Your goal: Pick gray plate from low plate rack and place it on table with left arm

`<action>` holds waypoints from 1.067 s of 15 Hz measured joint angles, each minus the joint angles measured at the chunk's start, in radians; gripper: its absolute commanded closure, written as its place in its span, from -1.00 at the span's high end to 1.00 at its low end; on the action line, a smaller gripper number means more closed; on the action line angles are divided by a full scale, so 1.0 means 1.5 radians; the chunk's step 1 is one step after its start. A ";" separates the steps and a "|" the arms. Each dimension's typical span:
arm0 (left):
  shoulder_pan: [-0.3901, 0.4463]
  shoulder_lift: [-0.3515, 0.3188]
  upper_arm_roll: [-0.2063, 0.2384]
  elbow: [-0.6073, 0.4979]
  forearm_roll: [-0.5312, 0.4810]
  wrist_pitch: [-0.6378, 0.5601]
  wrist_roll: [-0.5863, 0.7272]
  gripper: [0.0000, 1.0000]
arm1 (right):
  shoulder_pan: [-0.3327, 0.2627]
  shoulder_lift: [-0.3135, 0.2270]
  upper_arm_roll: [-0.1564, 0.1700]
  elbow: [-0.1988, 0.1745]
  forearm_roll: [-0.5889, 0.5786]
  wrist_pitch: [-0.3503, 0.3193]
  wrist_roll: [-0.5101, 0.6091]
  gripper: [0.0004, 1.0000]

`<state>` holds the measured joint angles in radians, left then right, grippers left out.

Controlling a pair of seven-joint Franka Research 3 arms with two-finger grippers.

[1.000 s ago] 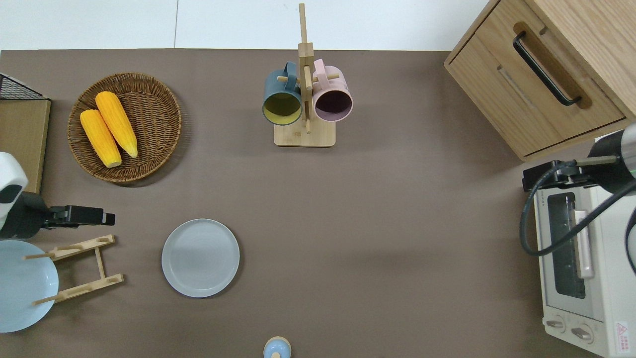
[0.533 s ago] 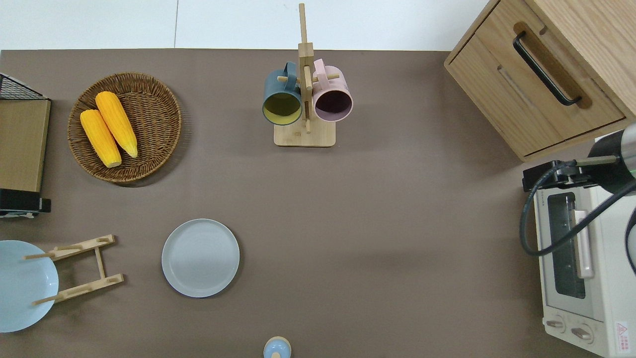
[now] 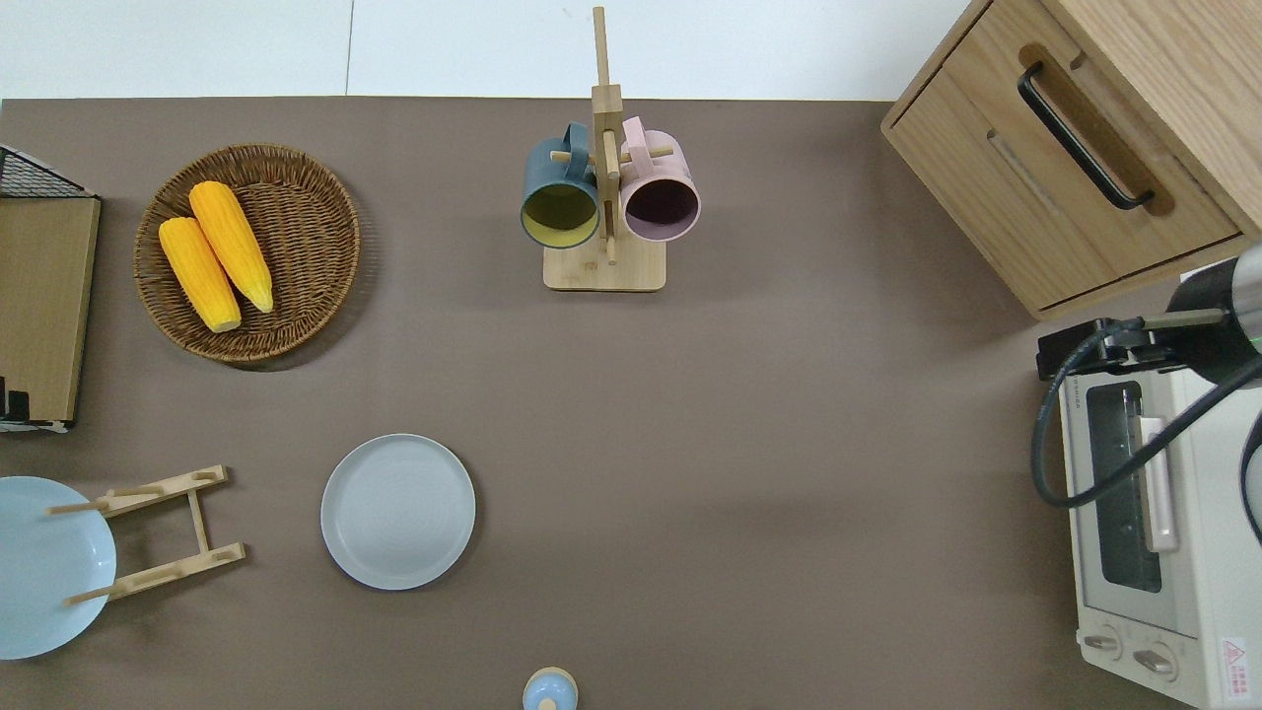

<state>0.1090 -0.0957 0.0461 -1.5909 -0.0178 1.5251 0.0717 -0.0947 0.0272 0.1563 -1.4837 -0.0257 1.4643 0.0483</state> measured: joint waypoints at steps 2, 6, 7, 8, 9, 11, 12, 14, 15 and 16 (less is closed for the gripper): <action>0.000 0.000 -0.001 0.000 0.000 0.000 0.000 0.99 | 0.000 0.000 0.000 0.000 0.000 0.000 0.000 0.97; -0.003 0.000 -0.013 0.001 0.000 0.000 -0.001 0.99 | 0.000 0.000 0.000 0.000 0.000 0.000 0.000 0.97; -0.007 0.000 -0.015 0.001 0.000 0.000 -0.003 0.99 | 0.000 0.000 0.000 0.000 0.000 0.000 0.000 0.97; -0.012 0.000 -0.016 0.002 0.000 0.000 -0.005 0.99 | 0.000 0.000 0.000 0.000 0.000 0.000 0.000 0.97; -0.017 0.000 -0.015 0.002 0.000 0.000 -0.006 0.99 | 0.000 0.000 0.000 0.000 0.000 0.000 0.000 0.97; -0.030 0.001 -0.011 0.002 0.000 -0.001 -0.006 0.99 | 0.000 0.000 0.000 0.000 0.000 0.000 0.000 0.97; -0.040 0.001 -0.004 0.002 0.000 -0.002 -0.006 0.99 | 0.000 0.000 0.000 0.000 0.000 0.000 0.000 0.97; -0.075 0.002 0.028 0.002 0.000 -0.005 -0.007 0.99 | 0.000 0.000 0.000 0.000 0.000 0.000 0.000 0.97; -0.086 0.004 0.039 0.002 0.000 -0.006 -0.007 0.99 | 0.000 0.000 0.000 0.000 0.000 0.000 0.000 0.97; -0.092 0.005 0.046 0.002 0.000 -0.006 -0.007 0.99 | 0.000 0.000 0.000 0.000 0.000 0.000 0.000 0.97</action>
<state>-0.0291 -0.0884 0.1150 -1.5884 -0.0176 1.5155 0.0615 -0.0947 0.0272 0.1563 -1.4837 -0.0257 1.4643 0.0483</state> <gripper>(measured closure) 0.004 0.013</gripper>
